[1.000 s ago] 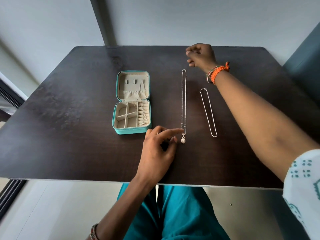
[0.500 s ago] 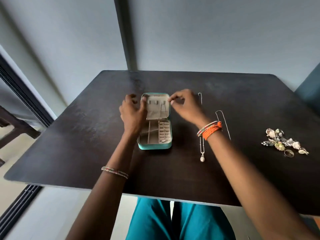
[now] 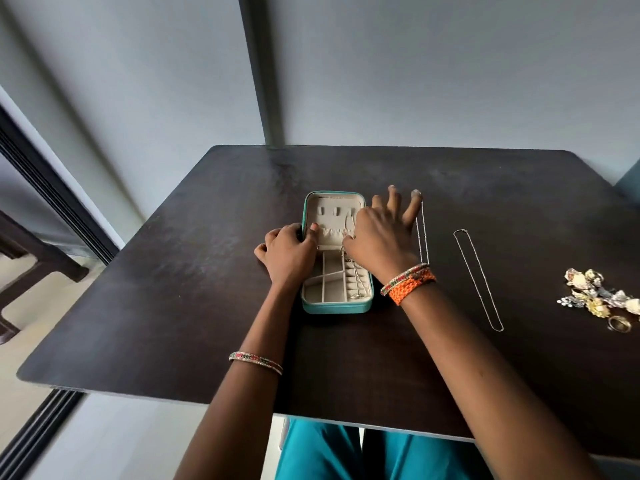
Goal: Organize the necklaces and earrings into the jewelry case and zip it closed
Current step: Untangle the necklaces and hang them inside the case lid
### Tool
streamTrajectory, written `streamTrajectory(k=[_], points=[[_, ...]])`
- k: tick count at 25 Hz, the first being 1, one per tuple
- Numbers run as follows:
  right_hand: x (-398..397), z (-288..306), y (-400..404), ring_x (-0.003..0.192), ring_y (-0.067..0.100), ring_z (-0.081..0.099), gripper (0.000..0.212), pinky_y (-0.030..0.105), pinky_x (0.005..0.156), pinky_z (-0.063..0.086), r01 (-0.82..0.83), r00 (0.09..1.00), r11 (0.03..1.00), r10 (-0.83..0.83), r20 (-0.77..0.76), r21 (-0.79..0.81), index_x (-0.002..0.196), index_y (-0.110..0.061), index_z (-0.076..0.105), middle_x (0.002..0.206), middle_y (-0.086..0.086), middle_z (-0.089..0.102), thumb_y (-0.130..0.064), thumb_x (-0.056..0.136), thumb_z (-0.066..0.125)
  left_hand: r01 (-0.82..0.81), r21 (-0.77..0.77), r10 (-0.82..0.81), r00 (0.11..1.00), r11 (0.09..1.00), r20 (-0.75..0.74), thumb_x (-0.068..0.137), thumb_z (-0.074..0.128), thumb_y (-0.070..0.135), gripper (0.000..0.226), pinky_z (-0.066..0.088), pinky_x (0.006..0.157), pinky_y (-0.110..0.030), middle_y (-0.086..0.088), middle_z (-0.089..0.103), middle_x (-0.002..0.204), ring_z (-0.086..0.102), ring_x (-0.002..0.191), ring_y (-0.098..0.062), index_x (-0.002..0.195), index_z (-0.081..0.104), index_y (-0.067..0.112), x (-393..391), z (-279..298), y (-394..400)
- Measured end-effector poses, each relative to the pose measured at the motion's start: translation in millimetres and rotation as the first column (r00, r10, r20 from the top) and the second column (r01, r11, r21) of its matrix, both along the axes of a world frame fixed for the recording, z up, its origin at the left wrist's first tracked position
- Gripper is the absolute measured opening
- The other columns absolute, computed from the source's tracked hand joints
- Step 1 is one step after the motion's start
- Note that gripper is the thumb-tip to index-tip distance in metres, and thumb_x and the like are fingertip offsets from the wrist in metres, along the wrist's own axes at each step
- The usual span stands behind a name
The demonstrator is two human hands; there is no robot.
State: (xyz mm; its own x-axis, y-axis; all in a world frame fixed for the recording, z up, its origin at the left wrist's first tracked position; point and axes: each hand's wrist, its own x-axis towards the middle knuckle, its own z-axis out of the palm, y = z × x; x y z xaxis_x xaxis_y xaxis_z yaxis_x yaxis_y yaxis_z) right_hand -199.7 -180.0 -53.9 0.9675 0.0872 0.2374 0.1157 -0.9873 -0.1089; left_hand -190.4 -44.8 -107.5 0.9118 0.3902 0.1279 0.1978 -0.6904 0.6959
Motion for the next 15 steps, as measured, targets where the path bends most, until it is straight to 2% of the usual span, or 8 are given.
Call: streamTrajectory(k=[4, 8, 10, 13, 15], points=[[1, 7, 3, 0.134, 0.036, 0.028, 0.03, 0.061, 0.112, 0.0, 0.023, 0.994, 1.0, -0.025, -0.111, -0.021, 0.107, -0.011, 0.063, 0.125, 0.013, 0.056, -0.032, 0.085, 0.06, -0.011, -0.039, 0.012, 1.0, 0.999, 0.02, 0.093, 0.045, 0.045, 0.033, 0.019, 0.098, -0.037, -0.002, 0.067, 0.105, 0.04, 0.125, -0.02, 0.094, 0.068, 0.021, 1, 1, -1], [2, 6, -10, 0.131, 0.029, 0.031, 0.023, 0.057, 0.111, 0.005, -0.017, 0.974, 0.993, 0.043, -0.221, 0.117, 0.102, -0.019, 0.068, 0.123, 0.004, 0.057, -0.034, 0.089, 0.056, -0.021, -0.048, 0.023, 0.999, 0.999, 0.041, 0.092, 0.046, 0.045, 0.033, 0.02, 0.098, -0.037, -0.001, 0.068, 0.102, 0.042, 0.122, -0.019, 0.092, 0.068, 0.022, 1, -2, 0], [3, 5, -20, 0.132, 0.025, 0.031, 0.015, 0.051, 0.108, 0.01, -0.046, 0.96, 0.982, 0.095, -0.264, 0.185, 0.095, -0.027, 0.07, 0.119, -0.003, 0.058, -0.037, 0.085, 0.064, -0.021, -0.045, 0.022, 0.999, 0.999, 0.034, 0.091, 0.046, 0.046, 0.033, 0.02, 0.096, -0.037, -0.001, 0.068, 0.101, 0.042, 0.121, -0.019, 0.089, 0.068, 0.022, 2, -2, 0], [4, -1, -23, 0.117, 0.02, 0.049, 0.01, 0.039, 0.091, 0.023, -0.069, 0.978, 0.964, 0.116, -0.172, 0.258, 0.084, -0.028, 0.072, 0.103, -0.012, 0.066, -0.034, 0.077, 0.074, -0.018, -0.043, 0.02, 0.999, 0.999, 0.037, 0.092, 0.045, 0.046, 0.033, 0.02, 0.097, -0.037, 0.0, 0.068, 0.101, 0.043, 0.121, -0.02, 0.09, 0.068, 0.022, 2, -1, 0], [3, -7, -18, 0.105, 0.019, 0.056, 0.006, 0.034, 0.082, 0.021, -0.061, 0.996, 0.953, 0.076, -0.039, 0.297, 0.078, -0.024, 0.073, 0.092, -0.01, 0.07, -0.027, 0.074, 0.076, -0.015, -0.046, 0.017, 0.999, 0.999, 0.043, 0.092, 0.045, 0.045, 0.033, 0.02, 0.098, -0.038, 0.0, 0.068, 0.102, 0.043, 0.121, -0.02, 0.093, 0.069, 0.022, 2, -1, 0]])
